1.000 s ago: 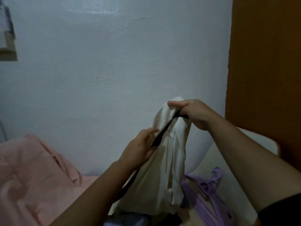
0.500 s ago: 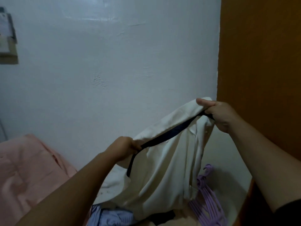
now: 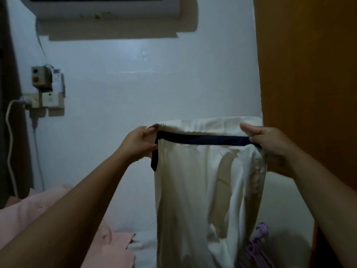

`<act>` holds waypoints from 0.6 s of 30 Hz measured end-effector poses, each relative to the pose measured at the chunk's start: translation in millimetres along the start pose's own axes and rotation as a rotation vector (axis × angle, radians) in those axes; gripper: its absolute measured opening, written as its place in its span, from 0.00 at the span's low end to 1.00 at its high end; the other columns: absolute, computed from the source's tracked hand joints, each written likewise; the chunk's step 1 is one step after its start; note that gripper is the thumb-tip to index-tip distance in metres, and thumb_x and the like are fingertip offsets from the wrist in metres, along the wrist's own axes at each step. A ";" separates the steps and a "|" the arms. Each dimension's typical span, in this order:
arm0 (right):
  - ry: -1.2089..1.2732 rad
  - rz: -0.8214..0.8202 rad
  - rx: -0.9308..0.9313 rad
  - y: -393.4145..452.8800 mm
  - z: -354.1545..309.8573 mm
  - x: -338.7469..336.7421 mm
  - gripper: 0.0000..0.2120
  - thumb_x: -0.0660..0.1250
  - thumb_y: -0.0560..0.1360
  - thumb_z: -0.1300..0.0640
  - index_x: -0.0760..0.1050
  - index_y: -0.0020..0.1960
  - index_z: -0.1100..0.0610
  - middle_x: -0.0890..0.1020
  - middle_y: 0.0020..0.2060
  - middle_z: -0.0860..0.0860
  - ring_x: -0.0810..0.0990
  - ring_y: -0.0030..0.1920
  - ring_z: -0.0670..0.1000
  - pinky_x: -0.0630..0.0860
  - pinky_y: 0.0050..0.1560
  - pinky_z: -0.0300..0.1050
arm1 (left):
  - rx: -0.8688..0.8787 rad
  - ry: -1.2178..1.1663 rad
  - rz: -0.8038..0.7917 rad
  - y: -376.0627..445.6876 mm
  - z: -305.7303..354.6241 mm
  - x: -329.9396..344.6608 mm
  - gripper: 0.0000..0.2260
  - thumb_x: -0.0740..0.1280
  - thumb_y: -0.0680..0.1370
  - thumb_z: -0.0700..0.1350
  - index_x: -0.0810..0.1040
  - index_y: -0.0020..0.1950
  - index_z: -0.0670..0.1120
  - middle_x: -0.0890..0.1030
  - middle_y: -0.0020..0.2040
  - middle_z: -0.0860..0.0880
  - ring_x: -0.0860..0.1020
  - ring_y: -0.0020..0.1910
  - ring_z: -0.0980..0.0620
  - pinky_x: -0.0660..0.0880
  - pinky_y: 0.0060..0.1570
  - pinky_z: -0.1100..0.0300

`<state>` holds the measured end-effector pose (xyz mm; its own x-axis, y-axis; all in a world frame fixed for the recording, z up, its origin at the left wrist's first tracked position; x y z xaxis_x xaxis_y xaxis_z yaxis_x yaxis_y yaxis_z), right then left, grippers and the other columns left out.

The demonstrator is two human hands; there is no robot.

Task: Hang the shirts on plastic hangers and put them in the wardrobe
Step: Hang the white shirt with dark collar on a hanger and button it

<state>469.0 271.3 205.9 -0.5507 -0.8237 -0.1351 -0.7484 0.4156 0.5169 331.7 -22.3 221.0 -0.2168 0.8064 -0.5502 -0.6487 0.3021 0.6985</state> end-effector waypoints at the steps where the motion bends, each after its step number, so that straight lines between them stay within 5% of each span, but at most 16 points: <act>1: 0.000 0.008 -0.048 -1.9 -9.7 -1.6 0.21 0.57 0.79 0.70 0.69 0.70 0.58 0.71 0.69 0.52 0.71 0.66 0.53 0.73 0.56 0.38 | 0.021 -0.010 0.020 1.7 8.2 -10.3 0.27 0.70 0.72 0.37 0.71 0.71 0.49 0.74 0.60 0.47 0.77 0.52 0.45 0.79 0.49 0.43; 10: 0.085 0.029 -0.388 7.7 -73.6 -3.3 0.31 0.68 0.71 0.71 0.65 0.71 0.60 0.68 0.70 0.51 0.70 0.64 0.45 0.68 0.59 0.32 | 0.190 0.258 0.209 16.7 36.0 -80.9 0.31 0.72 0.73 0.39 0.66 0.74 0.49 0.70 0.68 0.51 0.71 0.60 0.51 0.68 0.53 0.64; 15: 0.022 0.025 -0.386 21.9 -61.9 10.6 0.29 0.71 0.70 0.68 0.69 0.70 0.57 0.72 0.68 0.50 0.71 0.65 0.46 0.67 0.69 0.47 | 0.249 0.623 0.169 23.5 10.0 -87.3 0.29 0.69 0.75 0.42 0.65 0.75 0.53 0.70 0.71 0.49 0.71 0.65 0.45 0.69 0.60 0.58; 18: -0.027 0.006 -0.311 24.5 -36.6 29.5 0.29 0.71 0.71 0.67 0.69 0.69 0.56 0.73 0.67 0.50 0.72 0.64 0.45 0.66 0.69 0.45 | 0.214 0.698 0.082 21.7 -17.7 -73.5 0.28 0.68 0.75 0.45 0.64 0.74 0.56 0.70 0.69 0.52 0.73 0.62 0.45 0.70 0.55 0.57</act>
<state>448.0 243.0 245.5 -0.5677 -0.8093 -0.1510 -0.5980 0.2793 0.7512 320.7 -84.0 268.5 -0.7190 0.3413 -0.6055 -0.4689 0.4048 0.7850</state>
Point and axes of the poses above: each hand's wrist, its own y-axis towards the middle knuckle, its own x-axis out of the palm, z = x × y, the point moved 1 cm from there along y, towards the middle knuckle
